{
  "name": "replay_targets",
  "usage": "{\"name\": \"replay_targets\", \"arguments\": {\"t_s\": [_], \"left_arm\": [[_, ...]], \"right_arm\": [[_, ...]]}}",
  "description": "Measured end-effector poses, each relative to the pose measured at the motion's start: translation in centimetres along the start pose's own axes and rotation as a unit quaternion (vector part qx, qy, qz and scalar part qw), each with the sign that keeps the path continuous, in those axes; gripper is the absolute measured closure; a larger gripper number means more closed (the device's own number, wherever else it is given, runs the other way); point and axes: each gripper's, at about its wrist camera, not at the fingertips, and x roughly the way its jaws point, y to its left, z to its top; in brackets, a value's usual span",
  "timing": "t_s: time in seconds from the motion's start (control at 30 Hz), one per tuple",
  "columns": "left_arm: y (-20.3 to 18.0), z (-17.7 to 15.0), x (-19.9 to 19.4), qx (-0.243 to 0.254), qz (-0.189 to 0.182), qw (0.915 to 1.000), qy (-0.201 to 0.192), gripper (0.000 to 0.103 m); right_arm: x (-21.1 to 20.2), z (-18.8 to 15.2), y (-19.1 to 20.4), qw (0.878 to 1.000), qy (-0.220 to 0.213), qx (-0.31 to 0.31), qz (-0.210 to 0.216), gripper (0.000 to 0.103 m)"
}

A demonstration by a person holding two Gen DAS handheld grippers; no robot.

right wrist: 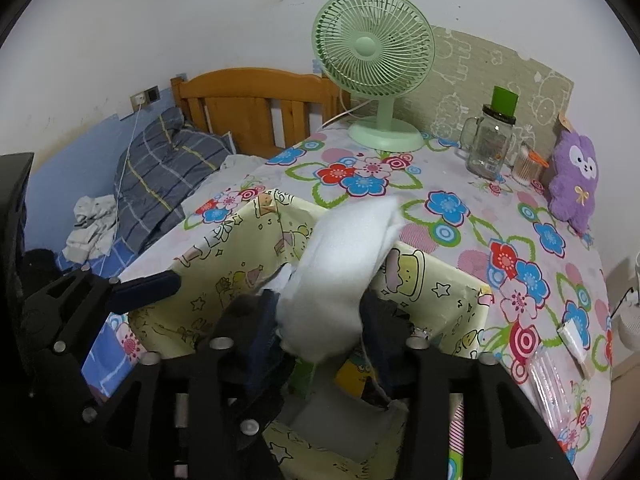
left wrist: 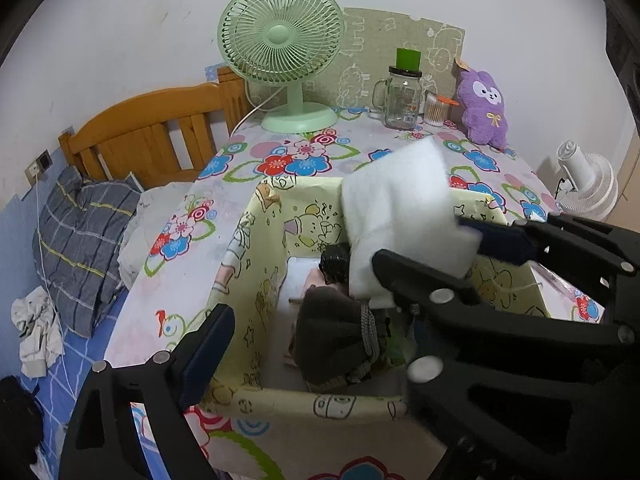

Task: Organize soft objects
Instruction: 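Lower the pouch and cloth into the box and open both tools, then withdraw both tools from the box toward the clear plastic tube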

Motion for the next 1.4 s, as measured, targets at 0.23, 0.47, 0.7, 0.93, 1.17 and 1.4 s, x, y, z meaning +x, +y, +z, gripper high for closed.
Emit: {"name": "replay_targets", "arguments": {"t_s": [0.23, 0.47, 0.7, 0.93, 1.17, 1.4], "left_arm": [[-0.5, -0.1, -0.4, 0.003, 0.004, 1.0000, -0.006, 0.009], [-1.2, -0.1, -0.8, 0.006, 0.003, 0.9999, -0.010, 0.008], [-2.1, 0.3, -1.3, 0.002, 0.005, 0.9999, -0.012, 0.008], [-3.4, 0.6, -2.4, 0.014, 0.009, 0.9995, -0.028, 0.008], [-5.1, 0.9, -3.5, 0.025, 0.007, 0.9989, -0.040, 0.005], [-7.1, 1.0, -4.5, 0.034, -0.004, 0.9983, -0.048, 0.002]], "right_arm": [[-0.5, -0.1, -0.5, 1.000, -0.006, 0.015, -0.013, 0.022], [-1.5, -0.3, -1.2, 0.999, -0.020, 0.018, -0.043, 0.017], [-2.5, -0.5, -2.3, 0.997, -0.021, 0.041, -0.060, 0.012], [-4.4, -0.9, -3.4, 0.995, -0.039, 0.054, -0.074, 0.011], [-6.5, -1.5, -4.7, 0.992, -0.059, 0.067, -0.092, 0.007], [-8.5, -2.4, -6.1, 0.989, -0.074, 0.079, -0.101, 0.003]]}}
